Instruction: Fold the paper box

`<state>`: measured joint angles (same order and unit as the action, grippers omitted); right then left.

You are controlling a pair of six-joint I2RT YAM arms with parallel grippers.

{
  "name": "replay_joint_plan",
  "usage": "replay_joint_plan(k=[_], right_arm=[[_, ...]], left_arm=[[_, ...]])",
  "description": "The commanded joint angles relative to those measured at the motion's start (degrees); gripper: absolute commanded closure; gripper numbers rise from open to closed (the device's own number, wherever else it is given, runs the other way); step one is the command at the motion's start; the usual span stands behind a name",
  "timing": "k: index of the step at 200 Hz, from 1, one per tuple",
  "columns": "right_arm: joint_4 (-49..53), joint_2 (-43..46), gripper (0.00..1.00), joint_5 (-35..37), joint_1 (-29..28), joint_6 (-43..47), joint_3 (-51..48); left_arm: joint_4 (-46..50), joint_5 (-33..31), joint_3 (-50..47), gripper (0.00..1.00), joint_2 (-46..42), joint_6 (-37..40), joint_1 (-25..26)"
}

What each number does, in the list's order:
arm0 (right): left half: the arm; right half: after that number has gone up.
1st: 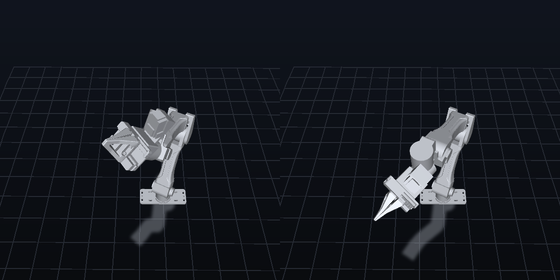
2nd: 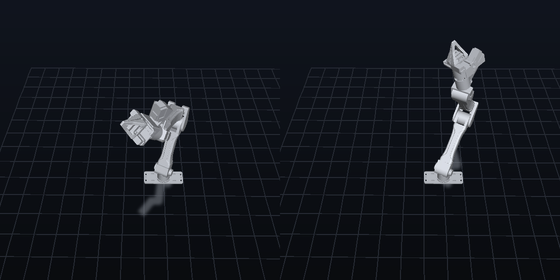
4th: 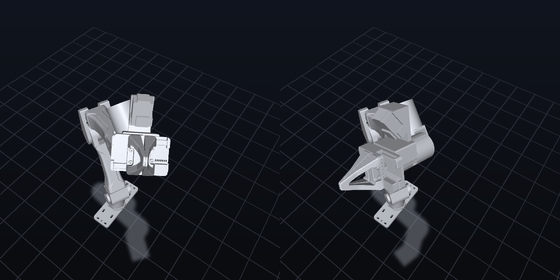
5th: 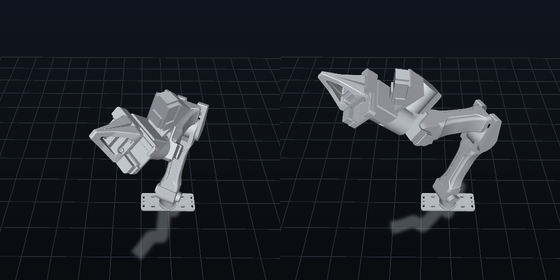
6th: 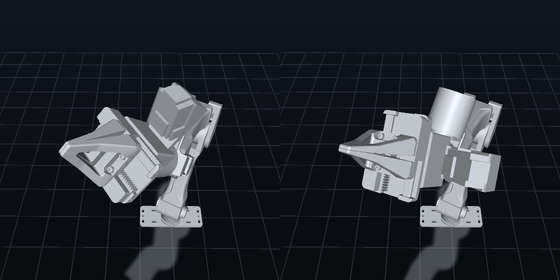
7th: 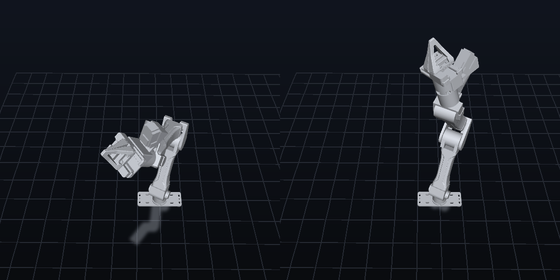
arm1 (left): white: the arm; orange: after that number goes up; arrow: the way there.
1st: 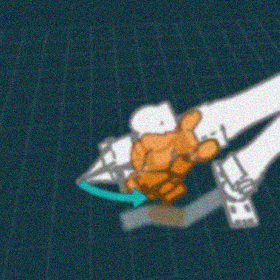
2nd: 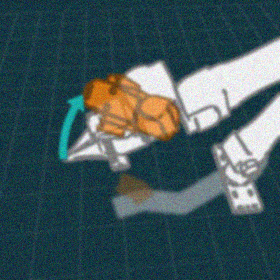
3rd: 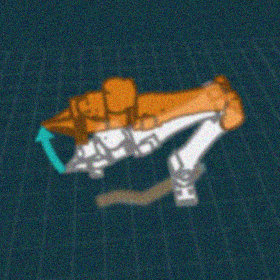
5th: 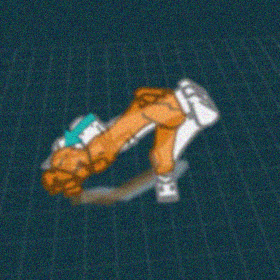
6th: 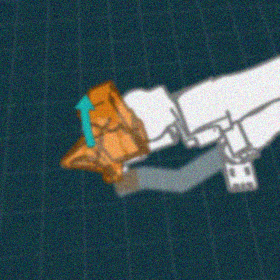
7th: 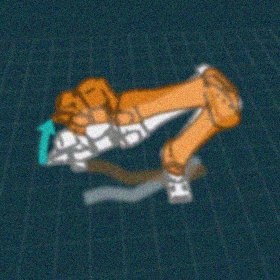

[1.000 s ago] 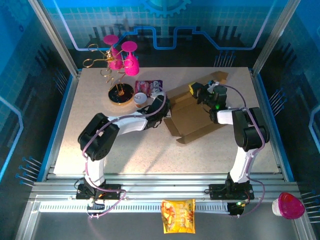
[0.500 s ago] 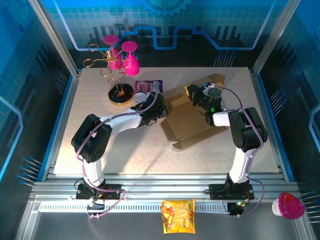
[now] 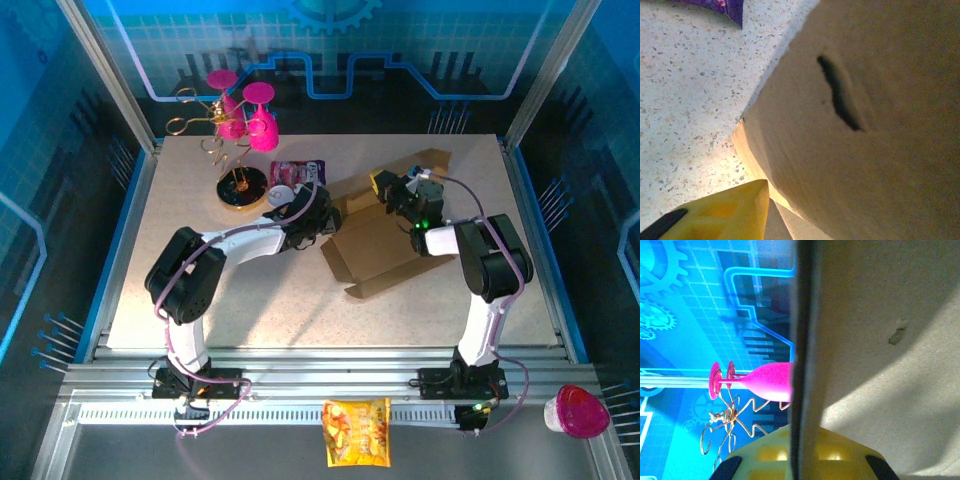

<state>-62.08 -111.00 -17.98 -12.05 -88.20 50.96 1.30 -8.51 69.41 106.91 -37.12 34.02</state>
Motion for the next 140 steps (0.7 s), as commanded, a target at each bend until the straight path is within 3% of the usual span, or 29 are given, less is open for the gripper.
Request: replay_joint_plan(k=[1,97,140], right_arm=[[6.05,-2.96,1.00,-1.44,-1.31,1.54,-2.05],[7.15,-3.58,1.00,-1.08,-1.32,-0.51,-0.86],[7.19,-3.96,1.00,-0.92,-1.35,-0.98,-0.91]], left_arm=[[-1.89,-2.92,1.99,0.56,0.75,0.97,-0.53],[-8.33,-12.56,1.12,0.55,3.25,8.52,1.70],[-6.38,-16.69,2.05,0.63,4.74,9.11,2.43]])
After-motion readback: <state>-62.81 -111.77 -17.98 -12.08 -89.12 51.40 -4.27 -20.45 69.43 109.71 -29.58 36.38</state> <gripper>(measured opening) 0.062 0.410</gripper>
